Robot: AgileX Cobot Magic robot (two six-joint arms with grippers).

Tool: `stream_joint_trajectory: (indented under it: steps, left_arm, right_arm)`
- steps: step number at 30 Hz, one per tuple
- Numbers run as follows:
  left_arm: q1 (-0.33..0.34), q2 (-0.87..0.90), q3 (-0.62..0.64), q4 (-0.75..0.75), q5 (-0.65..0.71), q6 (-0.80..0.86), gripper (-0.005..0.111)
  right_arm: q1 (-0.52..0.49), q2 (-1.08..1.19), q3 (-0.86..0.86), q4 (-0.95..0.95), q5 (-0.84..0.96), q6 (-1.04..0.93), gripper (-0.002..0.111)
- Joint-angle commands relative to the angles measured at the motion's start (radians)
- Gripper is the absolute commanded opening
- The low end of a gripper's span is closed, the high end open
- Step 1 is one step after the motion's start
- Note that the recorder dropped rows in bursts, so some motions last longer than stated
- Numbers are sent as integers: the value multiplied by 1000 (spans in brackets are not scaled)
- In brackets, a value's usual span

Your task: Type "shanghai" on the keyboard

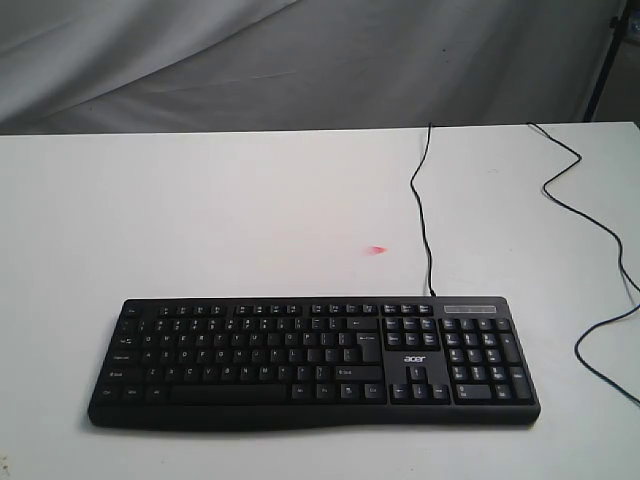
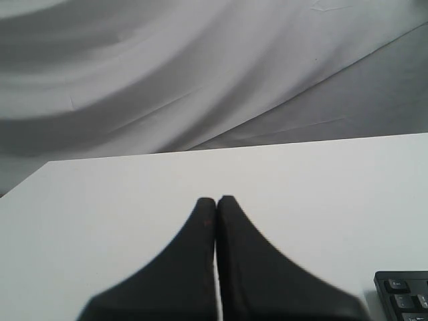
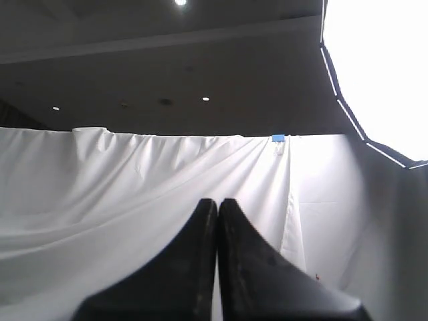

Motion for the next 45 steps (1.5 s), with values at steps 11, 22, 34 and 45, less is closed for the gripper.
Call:
stream_joint_trajectory:
  steps: [11,22,34,45]
  left_arm:
    - [-4,3,5,-1,-5,-3,1]
    - [-4,3,5,-1,-5,-3,1]
    - [-4,3,5,-1,-5,-3,1]
    - [-4,3,5,-1,-5,-3,1]
  right_arm:
    - [-7,-4,3,80,-249,401,0]
    - [-7,109,-430,30,201,395,0]
    - [-7,527,-822,-82,318,394,0]
    - [-7,819,-1291,-312,685,381,0]
